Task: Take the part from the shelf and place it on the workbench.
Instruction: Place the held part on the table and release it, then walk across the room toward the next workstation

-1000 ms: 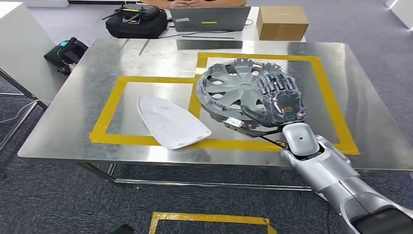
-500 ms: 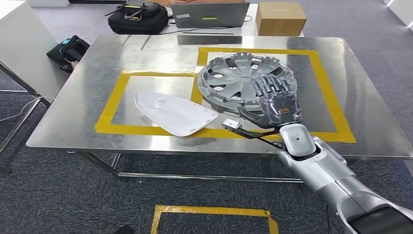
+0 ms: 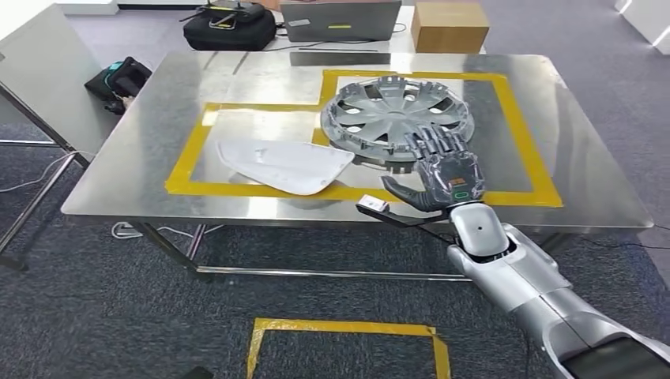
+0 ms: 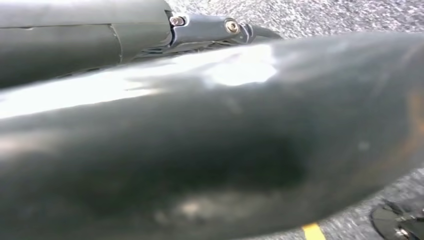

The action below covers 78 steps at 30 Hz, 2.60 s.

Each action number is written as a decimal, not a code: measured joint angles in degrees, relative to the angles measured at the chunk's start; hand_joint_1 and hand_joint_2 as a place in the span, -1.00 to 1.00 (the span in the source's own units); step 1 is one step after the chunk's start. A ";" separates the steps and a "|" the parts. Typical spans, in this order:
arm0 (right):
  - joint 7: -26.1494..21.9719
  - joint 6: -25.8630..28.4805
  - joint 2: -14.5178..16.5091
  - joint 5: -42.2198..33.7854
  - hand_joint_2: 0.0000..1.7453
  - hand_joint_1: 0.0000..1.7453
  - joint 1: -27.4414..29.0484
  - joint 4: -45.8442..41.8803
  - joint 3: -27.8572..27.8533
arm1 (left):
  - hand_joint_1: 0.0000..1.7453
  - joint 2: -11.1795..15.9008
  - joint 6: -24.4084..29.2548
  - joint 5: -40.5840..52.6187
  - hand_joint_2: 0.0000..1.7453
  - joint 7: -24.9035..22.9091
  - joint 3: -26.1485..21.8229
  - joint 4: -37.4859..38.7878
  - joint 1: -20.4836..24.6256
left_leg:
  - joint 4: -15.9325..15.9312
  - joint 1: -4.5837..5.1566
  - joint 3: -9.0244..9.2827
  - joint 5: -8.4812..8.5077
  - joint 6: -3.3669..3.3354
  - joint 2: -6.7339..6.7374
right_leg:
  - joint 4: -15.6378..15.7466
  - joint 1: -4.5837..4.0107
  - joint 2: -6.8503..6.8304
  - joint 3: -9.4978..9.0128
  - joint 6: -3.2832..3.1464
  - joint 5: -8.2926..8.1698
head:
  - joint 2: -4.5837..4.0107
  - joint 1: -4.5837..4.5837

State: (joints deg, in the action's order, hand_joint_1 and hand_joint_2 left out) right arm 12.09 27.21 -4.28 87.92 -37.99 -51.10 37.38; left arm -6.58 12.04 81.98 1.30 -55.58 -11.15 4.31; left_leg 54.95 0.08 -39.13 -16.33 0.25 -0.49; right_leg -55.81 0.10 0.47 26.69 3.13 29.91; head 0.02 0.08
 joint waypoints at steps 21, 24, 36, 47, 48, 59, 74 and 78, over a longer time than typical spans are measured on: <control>-0.52 -0.43 0.49 -0.61 -1.00 -1.00 2.58 0.74 0.30 | -1.00 0.06 0.20 -0.82 -1.00 -0.07 -0.08 0.00 -0.24 | 0.56 -0.40 8.46 -9.51 -1.33 0.18 | -10.94 0.62 -0.68 15.99 0.94 -2.76 | 0.00 -0.03; -0.46 -0.25 0.50 -1.08 -1.00 -1.00 3.13 0.74 0.36 | -1.00 0.01 0.40 -0.83 -1.00 -0.11 -0.09 0.00 -0.07 | 0.57 0.07 5.85 -7.54 -1.71 0.17 | -20.02 0.35 -0.62 16.76 0.69 -1.45 | 0.00 -0.09; 1.90 6.00 0.73 -0.86 -1.00 -1.00 10.05 0.33 0.32 | -1.00 -0.30 2.10 -1.08 -1.00 -1.80 -0.43 0.00 -0.65 | 8.31 -0.01 -0.71 -10.36 1.47 0.31 | 0.21 -0.22 -1.07 2.70 -3.08 -3.25 | 0.00 0.26; 2.42 12.09 0.72 0.15 -1.00 -1.00 19.16 1.83 -1.78 | -1.00 -0.80 2.00 -1.00 -1.00 -3.38 -0.75 0.00 -0.50 | 1.20 -0.50 7.34 -8.77 0.75 2.70 | -1.14 -0.21 -5.88 5.97 -0.69 -5.13 | 0.00 0.44; 2.42 12.15 0.72 0.19 -1.00 -1.00 19.56 1.92 -1.87 | -1.00 -0.81 1.98 -1.00 -1.00 -3.51 -0.78 0.00 -0.61 | 1.16 -0.54 7.12 -8.59 0.19 2.18 | -1.47 -0.08 -5.49 6.24 -0.34 -4.79 | 0.00 0.39; 2.15 12.44 0.64 1.90 -1.00 -1.00 25.04 2.22 -2.66 | -1.00 -1.17 1.44 -1.04 -1.00 -4.47 -0.90 0.00 -0.68 | 1.24 -0.03 4.50 -5.93 -0.89 -5.03 | -3.22 0.13 2.93 4.81 -1.23 -2.23 | 0.00 0.05; 4.08 12.52 0.58 2.03 -1.00 -1.00 30.17 4.87 -2.16 | -1.00 -1.26 1.07 -1.51 -1.00 -5.54 -1.86 0.00 -0.64 | 3.81 -0.45 5.26 -8.41 2.08 3.66 | -1.10 0.11 -6.08 4.54 -1.82 -3.64 | 0.00 0.91; 4.21 12.55 0.52 2.05 -1.00 -1.00 30.29 5.09 -1.93 | -1.00 -1.37 1.05 -1.54 -1.00 -5.64 -1.97 0.00 -0.64 | 1.28 -0.15 6.12 -8.00 0.08 2.91 | -1.20 -0.08 -7.89 4.25 -0.71 -3.24 | 0.00 0.65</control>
State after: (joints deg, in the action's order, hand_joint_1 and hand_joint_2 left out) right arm 16.30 39.76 -3.76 89.97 -7.69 -46.01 35.45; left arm -7.95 13.09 80.44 -4.34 -57.55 -11.15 3.67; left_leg 56.23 -0.07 -33.00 -24.34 0.34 2.42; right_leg -57.01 0.01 -7.42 30.93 2.42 26.67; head 0.02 0.73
